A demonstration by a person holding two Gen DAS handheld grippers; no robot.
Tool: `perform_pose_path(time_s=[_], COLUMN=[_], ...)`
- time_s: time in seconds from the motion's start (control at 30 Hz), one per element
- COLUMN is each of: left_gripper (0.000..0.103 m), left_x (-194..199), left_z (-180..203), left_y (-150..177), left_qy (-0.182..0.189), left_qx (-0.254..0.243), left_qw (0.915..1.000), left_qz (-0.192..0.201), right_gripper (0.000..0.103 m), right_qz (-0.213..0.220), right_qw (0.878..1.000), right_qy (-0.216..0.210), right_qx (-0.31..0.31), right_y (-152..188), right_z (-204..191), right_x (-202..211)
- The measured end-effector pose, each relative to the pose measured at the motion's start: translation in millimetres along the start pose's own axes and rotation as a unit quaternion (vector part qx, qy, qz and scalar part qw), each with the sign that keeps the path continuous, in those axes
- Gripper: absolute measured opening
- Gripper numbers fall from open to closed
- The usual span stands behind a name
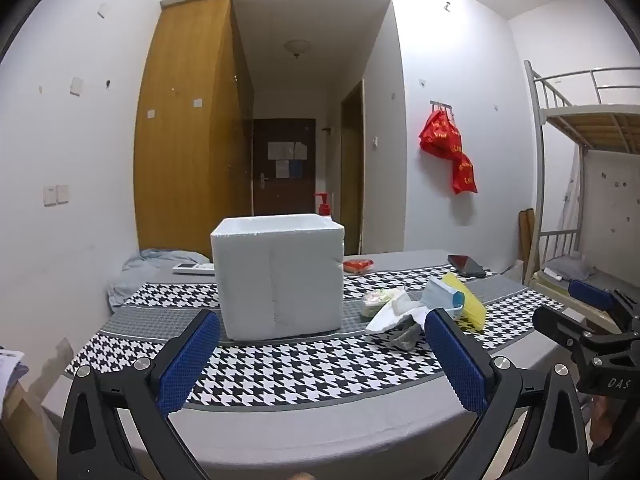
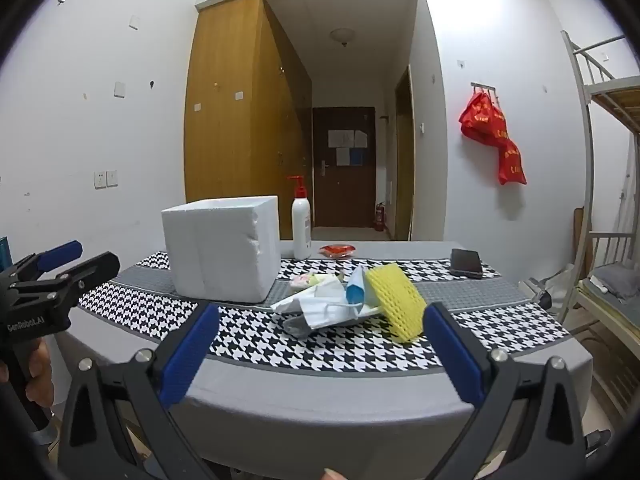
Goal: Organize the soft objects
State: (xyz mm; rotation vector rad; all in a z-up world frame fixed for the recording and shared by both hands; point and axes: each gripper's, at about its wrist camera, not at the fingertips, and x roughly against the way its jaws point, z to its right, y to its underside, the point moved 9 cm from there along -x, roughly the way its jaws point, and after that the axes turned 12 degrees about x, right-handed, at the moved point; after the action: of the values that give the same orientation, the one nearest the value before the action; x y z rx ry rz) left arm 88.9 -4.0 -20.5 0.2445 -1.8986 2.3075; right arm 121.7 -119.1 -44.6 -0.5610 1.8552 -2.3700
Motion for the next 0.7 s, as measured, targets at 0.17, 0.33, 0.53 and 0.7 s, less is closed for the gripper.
perform_pose_path(time_s=[0.17,0.33,0.53,0.7], left_gripper=[0.102,0.102,0.102,0.102], left_x=[2.1,-3.5,-7.5,-10.2], left_z=[-4.1,-5.9,-7.1,-8.2], left_y=[2.6,1.3,2.4,1.8], left_qy=[0.001,0.002,0.0,-0.007], left_qx=[0.005,0.013,0.019,0.019], left_qw=[1.0,0.9999,0.9998,0.9997], left_qz=[0.003,-0.008,-0.011,-0.014], right_gripper=[0.103,0.103,0.103,0.103], right_qz=[0.019,0.012,0.007,0.005], right_qw=[1.0,1.0,1.0,1.0], right_qy=[0.002,0.001,0.002,0.002], right_qx=[-0.006,-0.008,-0.011,-0.011], right_y=[-2.1,-4.1,-1.9,2.0], right_z=[1.3,4.7,7.9,7.7], right_x=[2.3,-2.3,-2.3,-3.3])
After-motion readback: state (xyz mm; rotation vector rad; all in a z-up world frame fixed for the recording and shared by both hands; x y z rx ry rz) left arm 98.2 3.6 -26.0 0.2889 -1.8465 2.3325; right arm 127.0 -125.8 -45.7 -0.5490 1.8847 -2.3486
